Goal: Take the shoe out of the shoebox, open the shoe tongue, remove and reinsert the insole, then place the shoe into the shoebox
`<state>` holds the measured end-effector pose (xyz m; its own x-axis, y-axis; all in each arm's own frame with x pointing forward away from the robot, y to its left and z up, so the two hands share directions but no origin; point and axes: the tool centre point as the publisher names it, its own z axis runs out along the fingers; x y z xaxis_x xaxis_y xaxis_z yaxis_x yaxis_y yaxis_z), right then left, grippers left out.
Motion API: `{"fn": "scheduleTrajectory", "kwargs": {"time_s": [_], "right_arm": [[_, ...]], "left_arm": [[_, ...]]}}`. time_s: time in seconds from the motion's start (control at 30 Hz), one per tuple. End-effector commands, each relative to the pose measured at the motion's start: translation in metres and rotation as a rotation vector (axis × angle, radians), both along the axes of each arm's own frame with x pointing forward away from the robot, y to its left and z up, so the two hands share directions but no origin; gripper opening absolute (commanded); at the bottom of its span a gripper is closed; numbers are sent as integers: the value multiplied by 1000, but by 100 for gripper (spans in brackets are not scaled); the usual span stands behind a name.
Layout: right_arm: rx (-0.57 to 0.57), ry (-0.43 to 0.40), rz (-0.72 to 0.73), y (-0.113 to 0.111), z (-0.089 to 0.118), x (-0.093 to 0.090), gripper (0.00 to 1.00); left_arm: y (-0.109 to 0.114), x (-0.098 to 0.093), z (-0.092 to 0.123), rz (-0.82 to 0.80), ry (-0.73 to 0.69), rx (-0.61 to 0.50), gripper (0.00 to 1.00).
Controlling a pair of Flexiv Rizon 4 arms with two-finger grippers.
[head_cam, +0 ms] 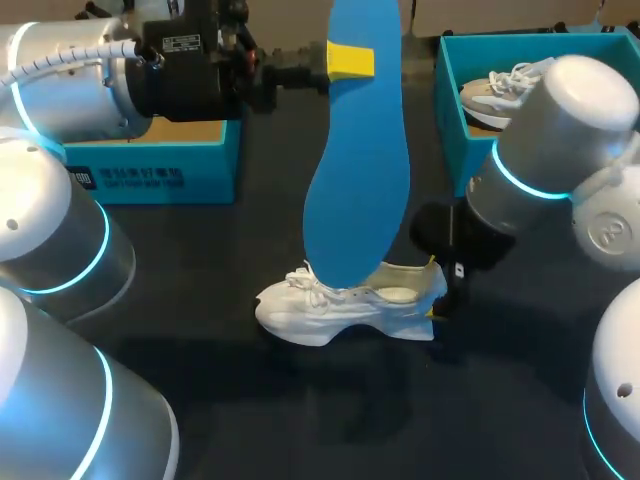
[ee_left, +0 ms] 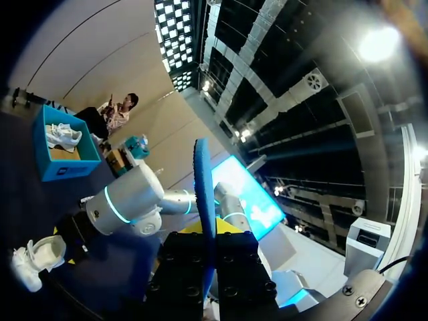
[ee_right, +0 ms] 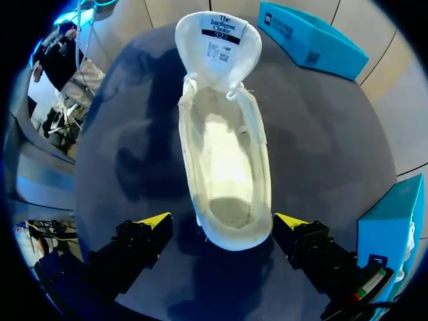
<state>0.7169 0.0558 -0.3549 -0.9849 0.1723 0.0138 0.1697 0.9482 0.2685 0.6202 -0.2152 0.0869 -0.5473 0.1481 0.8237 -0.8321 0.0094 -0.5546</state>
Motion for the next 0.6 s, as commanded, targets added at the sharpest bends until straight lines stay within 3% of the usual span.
{"fn": "scheduleTrajectory", "kwargs": {"time_s": [0.03, 0.6], "right_arm": [[-85, 15, 10, 10, 5, 13, 100], [-122, 22, 57, 20, 13, 13, 100]], "left_arm": [[-3, 1, 0, -1, 0, -2, 0], [-3, 1, 0, -1, 0, -2, 0]]}}
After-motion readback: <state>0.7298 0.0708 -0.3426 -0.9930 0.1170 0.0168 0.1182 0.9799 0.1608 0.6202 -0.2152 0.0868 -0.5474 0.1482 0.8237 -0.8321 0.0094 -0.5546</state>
